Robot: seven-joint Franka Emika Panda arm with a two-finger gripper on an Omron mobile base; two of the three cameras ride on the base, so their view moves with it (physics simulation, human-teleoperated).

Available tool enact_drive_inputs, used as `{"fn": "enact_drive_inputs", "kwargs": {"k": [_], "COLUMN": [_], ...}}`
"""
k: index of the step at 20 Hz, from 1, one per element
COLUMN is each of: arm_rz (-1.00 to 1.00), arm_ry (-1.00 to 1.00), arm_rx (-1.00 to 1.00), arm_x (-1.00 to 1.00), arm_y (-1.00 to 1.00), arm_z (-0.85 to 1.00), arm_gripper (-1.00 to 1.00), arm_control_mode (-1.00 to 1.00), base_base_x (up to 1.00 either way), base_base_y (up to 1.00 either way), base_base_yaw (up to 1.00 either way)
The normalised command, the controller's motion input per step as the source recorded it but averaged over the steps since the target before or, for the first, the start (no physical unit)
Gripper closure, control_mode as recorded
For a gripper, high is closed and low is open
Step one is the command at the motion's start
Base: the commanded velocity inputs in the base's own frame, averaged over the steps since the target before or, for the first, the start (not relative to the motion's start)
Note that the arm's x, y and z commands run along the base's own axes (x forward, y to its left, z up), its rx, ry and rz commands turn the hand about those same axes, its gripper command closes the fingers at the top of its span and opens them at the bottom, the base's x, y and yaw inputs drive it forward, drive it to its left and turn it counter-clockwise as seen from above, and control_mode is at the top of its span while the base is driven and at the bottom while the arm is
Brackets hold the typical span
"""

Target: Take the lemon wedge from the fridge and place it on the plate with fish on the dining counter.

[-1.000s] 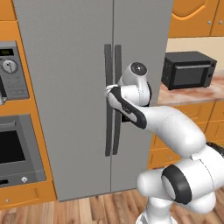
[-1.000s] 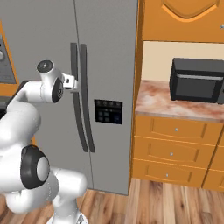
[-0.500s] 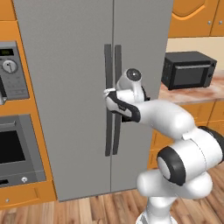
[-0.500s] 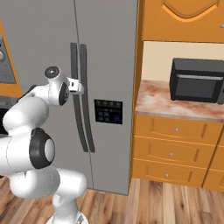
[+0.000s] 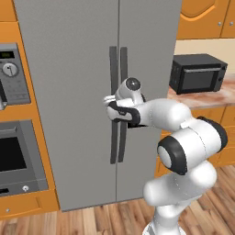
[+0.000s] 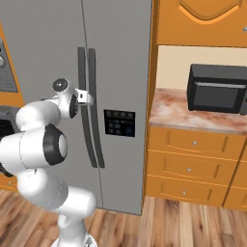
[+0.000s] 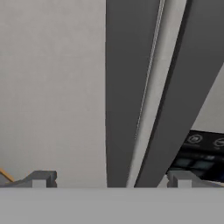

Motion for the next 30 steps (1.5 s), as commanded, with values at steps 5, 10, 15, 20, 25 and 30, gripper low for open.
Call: {"fn": "enact_drive_inputs", "kwargs": {"k": [5, 10, 15, 20, 25, 30], "arm_rz": [0.0, 0.0, 0.0, 0.0, 0.04, 0.0], "arm_ry": [-0.02, 0.01, 0.04, 0.03, -0.16, -0.17], "arm_rx": [-0.01, 0.0, 0.0, 0.0, -0.09, 0.0], "arm_x": [0.4, 0.42, 0.45, 0.39, 0.0, -0.11], "arm_y": [0.0, 0.0, 0.0, 0.03, 0.1, 0.05], "arm_z": [-0.1, -0.12, -0.16, -0.29, -0.53, -0.33], "arm_gripper": [-1.0, -1.0, -1.0, -1.0, -1.0, -1.0], "arm_control_mode": [-1.0, -1.0, -1.0, -1.0, -1.0, -1.0], "base_base_x": [0.0, 0.0, 0.0, 0.0, 0.0, 0.0], "base_base_y": [0.0, 0.0, 0.0, 0.0, 0.0, 0.0], "base_base_yaw": [0.0, 0.0, 0.0, 0.0, 0.0, 0.0]}}
